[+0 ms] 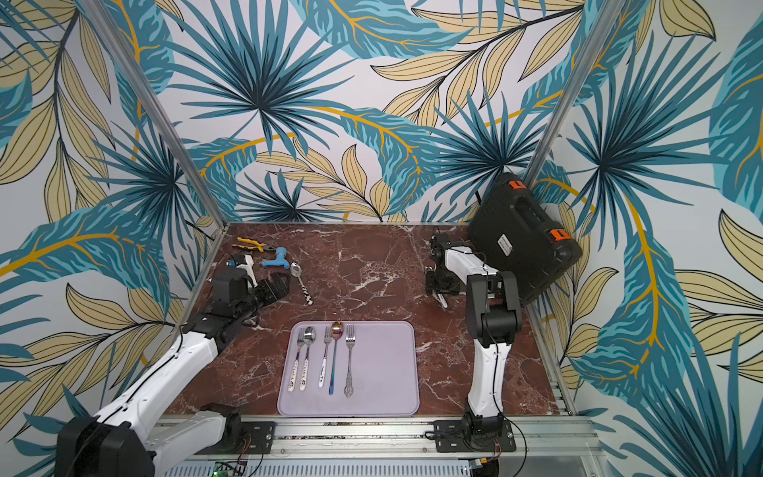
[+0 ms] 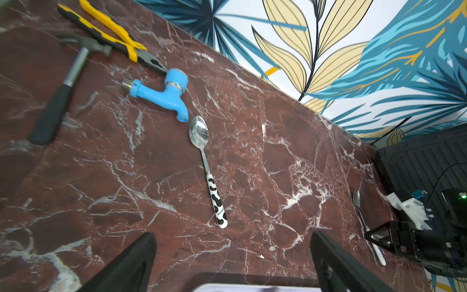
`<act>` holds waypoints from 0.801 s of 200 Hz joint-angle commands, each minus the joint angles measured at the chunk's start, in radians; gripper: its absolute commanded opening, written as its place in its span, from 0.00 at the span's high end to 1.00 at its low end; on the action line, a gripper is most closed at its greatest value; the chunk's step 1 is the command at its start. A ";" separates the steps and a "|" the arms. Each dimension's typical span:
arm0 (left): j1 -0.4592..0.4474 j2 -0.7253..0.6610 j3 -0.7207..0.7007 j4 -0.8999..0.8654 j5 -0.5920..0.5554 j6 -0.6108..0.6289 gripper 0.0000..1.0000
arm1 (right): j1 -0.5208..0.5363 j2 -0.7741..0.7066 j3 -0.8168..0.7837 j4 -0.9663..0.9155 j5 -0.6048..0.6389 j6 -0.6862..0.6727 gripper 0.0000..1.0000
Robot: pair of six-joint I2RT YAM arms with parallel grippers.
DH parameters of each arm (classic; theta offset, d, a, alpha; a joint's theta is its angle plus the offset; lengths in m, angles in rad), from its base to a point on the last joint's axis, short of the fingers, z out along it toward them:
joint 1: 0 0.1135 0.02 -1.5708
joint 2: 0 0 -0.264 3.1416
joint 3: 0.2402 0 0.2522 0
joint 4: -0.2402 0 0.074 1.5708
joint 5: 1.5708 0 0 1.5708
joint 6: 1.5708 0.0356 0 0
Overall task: Set the spoon and fork side by side
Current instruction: Pick up the spoon from the center of the board.
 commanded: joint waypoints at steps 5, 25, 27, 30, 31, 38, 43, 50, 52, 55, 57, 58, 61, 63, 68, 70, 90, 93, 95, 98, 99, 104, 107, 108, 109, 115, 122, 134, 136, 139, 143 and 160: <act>0.008 -0.066 -0.028 -0.016 -0.091 -0.002 0.00 | -0.002 0.041 0.001 -0.029 -0.056 -0.009 0.38; 0.008 -0.106 -0.024 -0.027 -0.109 -0.003 0.00 | -0.003 0.051 0.004 -0.025 -0.059 -0.003 0.40; 0.008 -0.111 -0.024 -0.028 -0.109 -0.003 0.00 | -0.003 0.053 0.004 -0.026 -0.058 -0.003 0.41; 0.007 -0.115 -0.024 -0.029 -0.136 -0.002 0.00 | -0.003 0.054 0.005 -0.027 -0.059 -0.001 0.41; 0.007 -0.116 -0.023 -0.030 -0.138 -0.001 0.00 | -0.002 0.054 0.006 -0.028 -0.059 -0.001 0.42; 0.008 -0.123 -0.020 -0.033 -0.144 0.000 0.00 | -0.002 0.059 0.011 -0.031 -0.065 0.001 0.44; 0.009 -0.125 -0.018 -0.035 -0.147 0.000 0.00 | -0.002 0.059 0.012 -0.035 -0.068 0.002 0.45; 0.009 -0.125 -0.014 -0.038 -0.151 0.002 0.00 | -0.003 0.059 0.013 -0.032 -0.070 0.004 0.47; 0.009 -0.125 -0.014 -0.040 -0.152 0.002 0.00 | -0.003 0.060 0.013 -0.031 -0.071 0.005 0.48; 0.010 -0.124 -0.012 -0.041 -0.153 0.002 0.00 | -0.003 0.059 0.013 -0.031 -0.072 0.005 0.49; 0.010 -0.123 -0.010 -0.042 -0.154 0.002 0.00 | -0.004 0.059 0.012 -0.029 -0.074 0.006 0.49; 0.009 -0.123 -0.010 -0.042 -0.154 0.002 0.00 | -0.002 0.059 0.012 -0.029 -0.074 0.006 0.49; 0.010 -0.122 -0.009 -0.043 -0.155 0.002 0.00 | -0.003 0.058 0.011 -0.028 -0.076 0.005 0.50; 0.010 -0.122 -0.008 -0.044 -0.156 0.002 0.00 | -0.003 0.058 0.012 -0.026 -0.077 0.005 0.51; 0.010 -0.120 -0.007 -0.045 -0.158 0.000 0.00 | -0.003 0.058 0.011 -0.026 -0.081 0.007 0.52; 0.010 -0.120 -0.006 -0.046 -0.157 0.000 0.00 | -0.003 0.057 0.011 -0.026 -0.081 0.007 0.53; 0.010 -0.118 0.001 -0.052 -0.154 0.000 0.00 | -0.002 0.058 0.010 -0.020 -0.094 0.011 0.59; 0.010 -0.118 0.003 -0.053 -0.154 0.000 0.00 | -0.002 0.058 0.009 -0.019 -0.097 0.011 0.60; 0.010 -0.119 0.003 -0.053 -0.155 0.000 0.00 | -0.003 0.058 0.008 -0.018 -0.097 0.011 0.61; 0.010 -0.119 0.005 -0.054 -0.154 0.000 0.00 | -0.003 0.057 0.007 -0.016 -0.099 0.013 0.62; 0.010 -0.118 0.005 -0.054 -0.153 0.000 0.00 | -0.003 0.057 0.007 -0.016 -0.099 0.013 0.62; 0.010 -0.118 0.008 -0.055 -0.153 -0.001 0.00 | -0.002 0.055 0.005 -0.012 -0.099 0.014 0.64; 0.010 -0.118 0.010 -0.057 -0.152 -0.001 0.00 | -0.002 0.054 0.004 -0.011 -0.099 0.014 0.65; 0.010 -0.118 0.011 -0.056 -0.151 0.000 0.00 | -0.002 0.054 0.004 -0.012 -0.099 0.014 0.65; 0.010 -0.119 0.010 -0.056 -0.151 -0.001 0.00 | -0.002 0.054 0.004 -0.012 -0.099 0.015 0.65; 0.010 -0.119 0.014 -0.058 -0.149 0.000 0.00 | -0.002 0.052 0.003 -0.009 -0.099 0.017 0.67; 0.010 -0.118 0.016 -0.059 -0.147 0.000 0.00 | -0.003 0.050 0.001 -0.007 -0.099 0.020 0.70; 0.010 -0.118 0.017 -0.060 -0.143 -0.001 0.00 | -0.003 0.043 -0.005 -0.001 -0.101 0.022 0.74; 0.010 -0.117 0.018 -0.060 -0.144 -0.001 0.00 | -0.003 0.041 -0.006 0.001 -0.099 0.022 0.75; 0.010 -0.116 0.017 -0.059 -0.143 -0.002 0.00 | -0.003 0.038 -0.008 0.002 -0.099 0.022 0.77; 0.010 -0.117 0.017 -0.059 -0.143 -0.003 0.00 | -0.003 0.033 -0.012 0.006 -0.099 0.026 0.79; 0.010 -0.117 0.016 -0.060 -0.137 -0.005 0.00 | -0.002 0.012 -0.022 0.013 -0.096 0.032 0.86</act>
